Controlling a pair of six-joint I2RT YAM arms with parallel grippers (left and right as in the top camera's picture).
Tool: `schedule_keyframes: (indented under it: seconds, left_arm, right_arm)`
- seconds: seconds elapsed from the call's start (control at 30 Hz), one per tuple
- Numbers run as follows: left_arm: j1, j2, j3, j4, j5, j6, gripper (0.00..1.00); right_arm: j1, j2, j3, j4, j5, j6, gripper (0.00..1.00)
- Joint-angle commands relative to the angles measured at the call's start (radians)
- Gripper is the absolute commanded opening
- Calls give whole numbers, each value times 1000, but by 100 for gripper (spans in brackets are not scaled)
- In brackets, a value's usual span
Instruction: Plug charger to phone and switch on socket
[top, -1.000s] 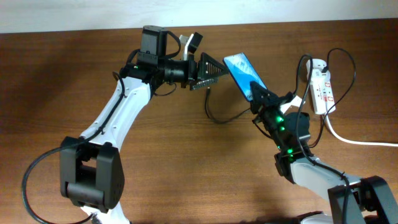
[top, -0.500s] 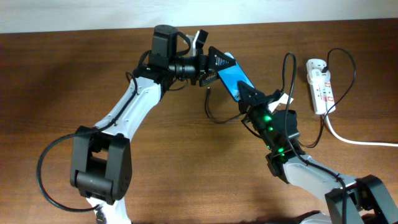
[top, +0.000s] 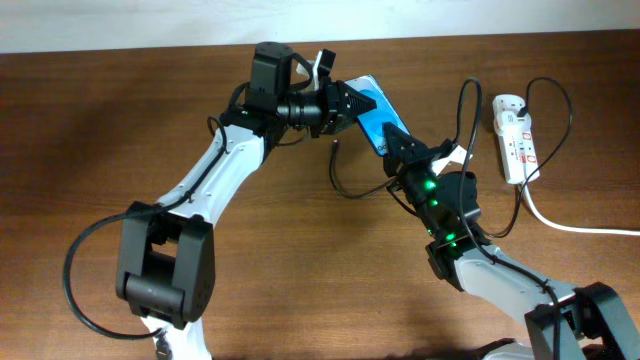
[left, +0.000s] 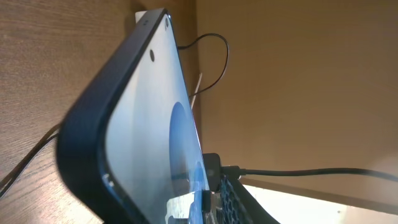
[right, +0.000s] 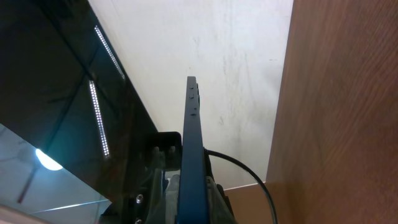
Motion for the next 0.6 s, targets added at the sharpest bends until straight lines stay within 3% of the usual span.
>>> schedule_keyframes:
  seconds: [0.0, 0.4, 0.57]
  left_arm:
    - [-16, 1, 5, 60, -3, -4, 28]
    - [-16, 1, 5, 108, -48, -33, 19]
    - [-16, 1, 5, 117, -74, -36, 23]
  right_arm:
    - [27, -4, 14, -12, -80, -9, 4]
    - [27, -4, 14, -12, -151, -9, 4]
    - [27, -4, 14, -12, -173, -9, 4]
